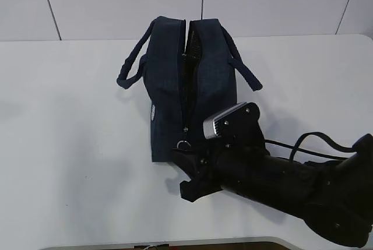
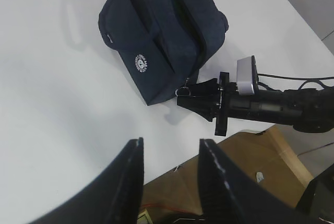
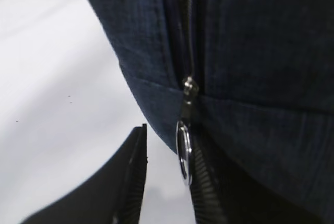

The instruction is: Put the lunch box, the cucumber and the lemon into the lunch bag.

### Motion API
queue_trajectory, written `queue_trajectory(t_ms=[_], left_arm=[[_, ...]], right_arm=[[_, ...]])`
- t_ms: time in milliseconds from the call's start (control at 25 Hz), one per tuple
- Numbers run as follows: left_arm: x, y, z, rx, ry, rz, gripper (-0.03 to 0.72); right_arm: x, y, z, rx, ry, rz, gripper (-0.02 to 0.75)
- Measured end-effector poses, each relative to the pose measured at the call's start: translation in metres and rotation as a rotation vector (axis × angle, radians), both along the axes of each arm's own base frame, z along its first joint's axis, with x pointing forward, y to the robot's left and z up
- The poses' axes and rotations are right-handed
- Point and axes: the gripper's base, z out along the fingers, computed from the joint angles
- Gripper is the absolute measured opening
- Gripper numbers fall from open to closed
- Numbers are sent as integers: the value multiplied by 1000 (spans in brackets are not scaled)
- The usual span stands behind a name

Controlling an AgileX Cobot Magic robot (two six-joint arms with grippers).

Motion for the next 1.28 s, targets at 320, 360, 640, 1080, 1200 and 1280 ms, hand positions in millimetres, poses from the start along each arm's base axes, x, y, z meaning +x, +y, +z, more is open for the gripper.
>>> queue_trajectory(t_ms=[320, 360, 640, 1080, 1200, 1280], left_arm=[[0, 0, 0, -1, 0, -1, 251], [0, 0, 0, -1, 0, -1, 251], [0, 0, 0, -1, 0, -1, 251], [0, 0, 0, -2, 0, -1, 251], [0, 0, 0, -2, 0, -1, 251], [0, 0, 0, -2, 0, -1, 251]], right_arm=[[0, -1, -2, -15, 17, -11, 229], [0, -1, -2, -15, 17, -11, 229], [0, -1, -2, -13, 19, -17, 183], [0, -2, -2, -8, 33, -24, 5], [0, -2, 1, -6, 35, -28, 5], [0, -3, 8, -9, 33, -31, 5]])
